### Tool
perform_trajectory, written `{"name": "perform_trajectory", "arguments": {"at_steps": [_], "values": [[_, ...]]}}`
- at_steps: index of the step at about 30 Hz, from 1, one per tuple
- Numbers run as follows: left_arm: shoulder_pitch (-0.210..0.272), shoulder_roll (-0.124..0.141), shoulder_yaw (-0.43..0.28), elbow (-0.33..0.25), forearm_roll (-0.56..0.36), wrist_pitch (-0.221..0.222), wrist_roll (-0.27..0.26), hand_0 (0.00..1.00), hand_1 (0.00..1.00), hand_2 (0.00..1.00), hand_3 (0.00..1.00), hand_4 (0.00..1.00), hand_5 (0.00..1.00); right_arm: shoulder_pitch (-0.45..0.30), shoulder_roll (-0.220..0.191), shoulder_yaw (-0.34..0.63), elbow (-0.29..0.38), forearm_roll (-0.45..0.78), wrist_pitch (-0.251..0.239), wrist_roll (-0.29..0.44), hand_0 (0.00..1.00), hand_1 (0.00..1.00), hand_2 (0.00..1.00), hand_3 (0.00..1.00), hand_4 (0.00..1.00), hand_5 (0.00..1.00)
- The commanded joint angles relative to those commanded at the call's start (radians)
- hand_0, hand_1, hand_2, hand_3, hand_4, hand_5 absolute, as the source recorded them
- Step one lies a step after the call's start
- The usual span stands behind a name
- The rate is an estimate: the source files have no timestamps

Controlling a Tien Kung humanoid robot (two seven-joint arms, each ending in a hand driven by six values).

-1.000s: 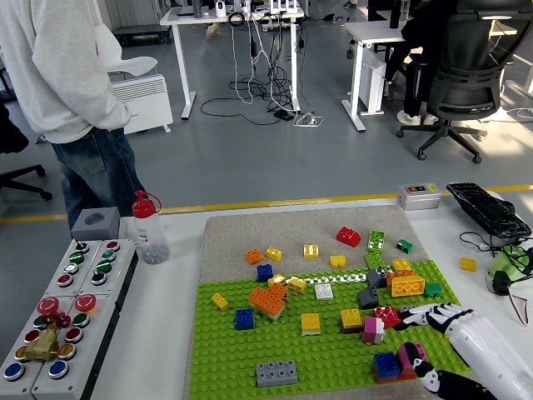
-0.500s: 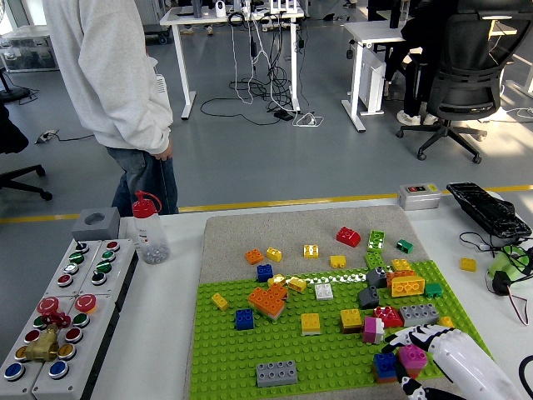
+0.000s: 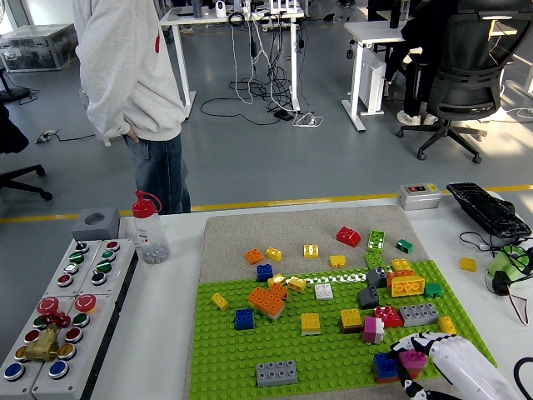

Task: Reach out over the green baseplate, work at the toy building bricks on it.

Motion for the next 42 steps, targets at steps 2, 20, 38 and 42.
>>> {"name": "perform_trajectory", "arguments": {"at_steps": [2,20,38,42], "values": [[-0.001,0.000,0.000,0.000,-0.001,0.000,0.000,0.691,0.693,0.663,0.620,0.358,0.998,0.002,0.002,-0.002,-0.006,0.001,0.001,-0.001,0.554,0.651,0.650,0.578,0.407,0.331],[-0.004,0.000,-0.001,0.000,0.000,0.001,-0.001,0.691,0.693,0.663,0.620,0.359,0.998,0.028,0.020,-0.026,-0.056,0.002,0.009,-0.006,0.557,0.653,0.648,0.577,0.403,0.320],[-0.006,0.000,-0.002,0.000,0.001,0.001,0.000,0.691,0.692,0.663,0.621,0.360,0.998,0.046,0.031,-0.058,-0.054,-0.002,0.014,-0.013,0.548,0.652,0.648,0.577,0.403,0.313],[-0.006,0.000,-0.002,0.000,0.000,0.001,-0.001,0.691,0.692,0.663,0.621,0.359,0.998,0.048,0.033,-0.061,-0.056,-0.004,0.015,-0.015,0.548,0.652,0.648,0.577,0.403,0.309]]}}
